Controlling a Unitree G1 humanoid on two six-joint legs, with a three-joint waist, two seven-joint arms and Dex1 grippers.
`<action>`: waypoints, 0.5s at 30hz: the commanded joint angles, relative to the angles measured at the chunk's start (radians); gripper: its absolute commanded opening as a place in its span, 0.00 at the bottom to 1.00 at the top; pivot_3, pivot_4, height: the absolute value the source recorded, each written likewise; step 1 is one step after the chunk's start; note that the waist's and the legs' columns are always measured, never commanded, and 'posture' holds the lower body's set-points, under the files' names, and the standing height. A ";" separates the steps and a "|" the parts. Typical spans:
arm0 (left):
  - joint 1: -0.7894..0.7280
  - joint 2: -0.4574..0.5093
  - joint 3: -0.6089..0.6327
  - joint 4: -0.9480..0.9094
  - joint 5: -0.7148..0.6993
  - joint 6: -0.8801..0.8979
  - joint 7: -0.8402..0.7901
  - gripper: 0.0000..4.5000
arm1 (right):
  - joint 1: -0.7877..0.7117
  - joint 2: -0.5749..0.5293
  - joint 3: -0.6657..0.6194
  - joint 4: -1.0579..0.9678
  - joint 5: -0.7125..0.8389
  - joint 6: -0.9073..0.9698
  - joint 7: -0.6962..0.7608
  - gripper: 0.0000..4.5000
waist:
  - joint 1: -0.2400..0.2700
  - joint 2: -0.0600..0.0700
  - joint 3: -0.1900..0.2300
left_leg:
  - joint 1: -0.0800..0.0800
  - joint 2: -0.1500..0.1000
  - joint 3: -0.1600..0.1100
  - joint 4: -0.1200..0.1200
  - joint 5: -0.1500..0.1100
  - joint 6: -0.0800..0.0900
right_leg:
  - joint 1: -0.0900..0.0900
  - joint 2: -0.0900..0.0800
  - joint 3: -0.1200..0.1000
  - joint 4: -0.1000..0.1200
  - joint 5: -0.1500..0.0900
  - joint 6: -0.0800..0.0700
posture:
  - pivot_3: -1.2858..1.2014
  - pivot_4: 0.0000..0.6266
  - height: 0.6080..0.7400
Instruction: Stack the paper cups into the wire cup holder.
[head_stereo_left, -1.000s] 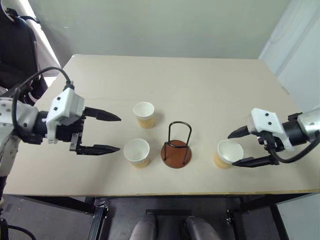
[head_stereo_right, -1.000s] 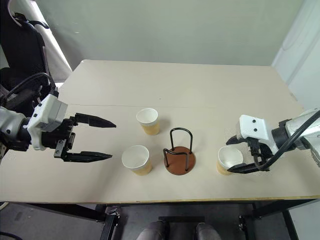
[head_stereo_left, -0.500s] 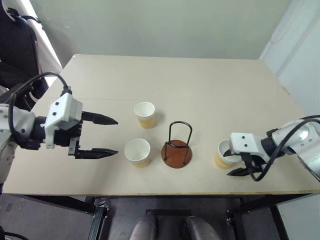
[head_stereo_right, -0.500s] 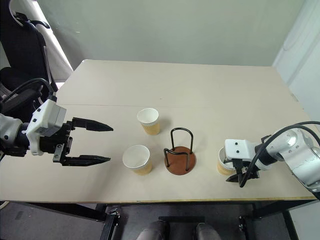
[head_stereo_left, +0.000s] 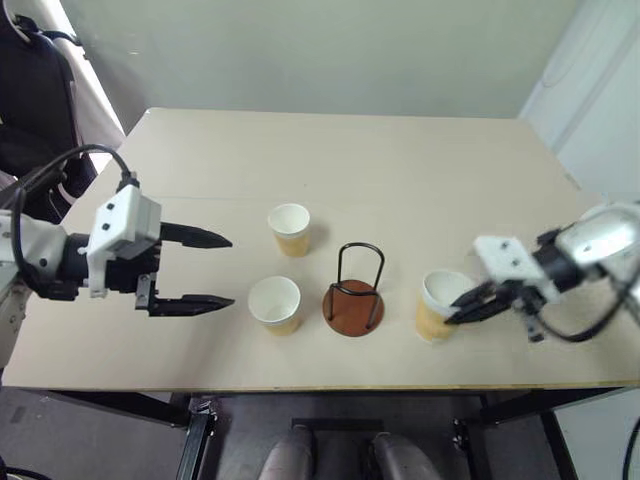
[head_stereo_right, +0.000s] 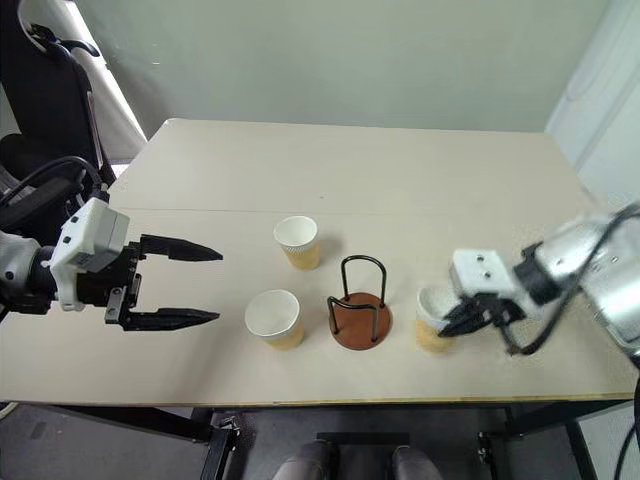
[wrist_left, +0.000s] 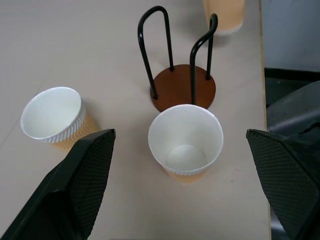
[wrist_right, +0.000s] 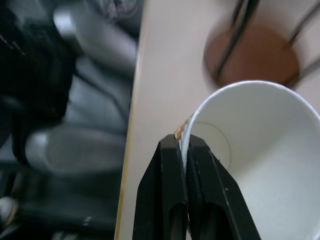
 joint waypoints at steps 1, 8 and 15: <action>-0.009 0.026 0.044 0.001 -0.003 -0.014 -0.004 1.00 | -0.176 0.009 -0.101 0.084 0.093 -0.002 0.032 0.01 | -0.001 -0.001 0.000 | 0.000 0.000 0.000 0.000 0.000 0.000 | 0.000 0.000 0.000 0.000 0.000 0.000 | 0.52 0.24 1.00; -0.016 0.009 0.029 -0.012 -0.010 -0.017 0.012 1.00 | -0.380 0.115 0.038 0.152 0.096 -0.063 0.035 0.01 | -0.004 0.000 0.000 | 0.001 0.001 -0.002 -0.001 0.000 0.000 | 0.000 0.002 0.000 0.000 0.000 -0.004 | 0.52 0.24 1.00; 0.013 0.009 0.061 -0.027 -0.012 -0.008 0.020 1.00 | -0.369 0.229 0.142 0.198 -0.059 -0.146 0.014 0.01 | -0.005 0.000 0.000 | 0.000 0.003 -0.002 -0.001 0.000 0.000 | -0.001 0.003 -0.001 0.000 0.001 -0.006 | 0.52 0.24 1.00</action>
